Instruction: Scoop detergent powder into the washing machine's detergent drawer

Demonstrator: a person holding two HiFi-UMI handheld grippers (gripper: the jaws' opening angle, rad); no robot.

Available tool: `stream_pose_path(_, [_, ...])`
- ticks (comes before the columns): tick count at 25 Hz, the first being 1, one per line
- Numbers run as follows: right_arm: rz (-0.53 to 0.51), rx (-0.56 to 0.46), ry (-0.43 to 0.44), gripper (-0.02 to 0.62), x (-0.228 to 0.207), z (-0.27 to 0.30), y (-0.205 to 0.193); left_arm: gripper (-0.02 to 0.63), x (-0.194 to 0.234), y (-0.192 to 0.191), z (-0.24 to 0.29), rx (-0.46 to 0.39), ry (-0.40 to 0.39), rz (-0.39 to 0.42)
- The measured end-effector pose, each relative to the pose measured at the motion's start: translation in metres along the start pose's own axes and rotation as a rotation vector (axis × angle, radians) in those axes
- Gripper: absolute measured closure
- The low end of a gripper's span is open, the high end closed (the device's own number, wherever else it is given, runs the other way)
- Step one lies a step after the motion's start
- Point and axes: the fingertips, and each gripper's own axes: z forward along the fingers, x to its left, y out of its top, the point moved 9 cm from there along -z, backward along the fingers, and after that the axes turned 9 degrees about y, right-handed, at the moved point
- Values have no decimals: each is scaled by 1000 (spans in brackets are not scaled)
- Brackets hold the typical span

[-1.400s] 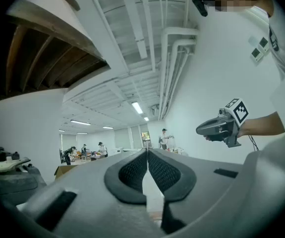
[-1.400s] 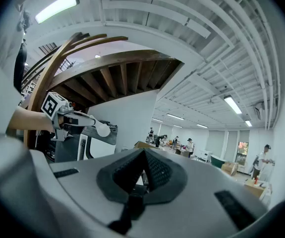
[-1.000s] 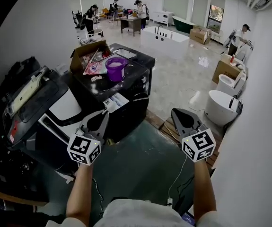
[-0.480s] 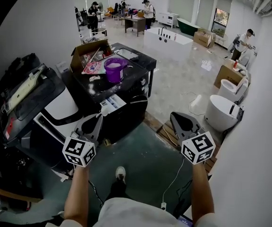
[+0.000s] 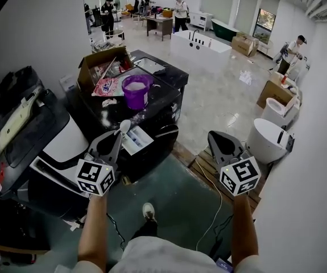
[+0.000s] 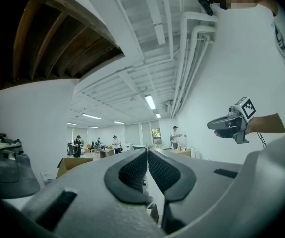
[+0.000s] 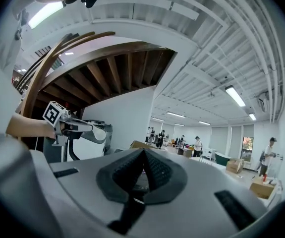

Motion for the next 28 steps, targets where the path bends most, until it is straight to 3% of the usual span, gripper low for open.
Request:
stream_pose_path(14, [6,30,48,591,-91,236,2,592,151,-25,173,27,17,27])
stream_pose_path(23, [16,51,52,591,-115,311,-10,592,201,-45,223,48,21,42])
stream_pose_path(28, [15,70,57,589,-118,331,-20,592,211,-50,244,65,-33,57])
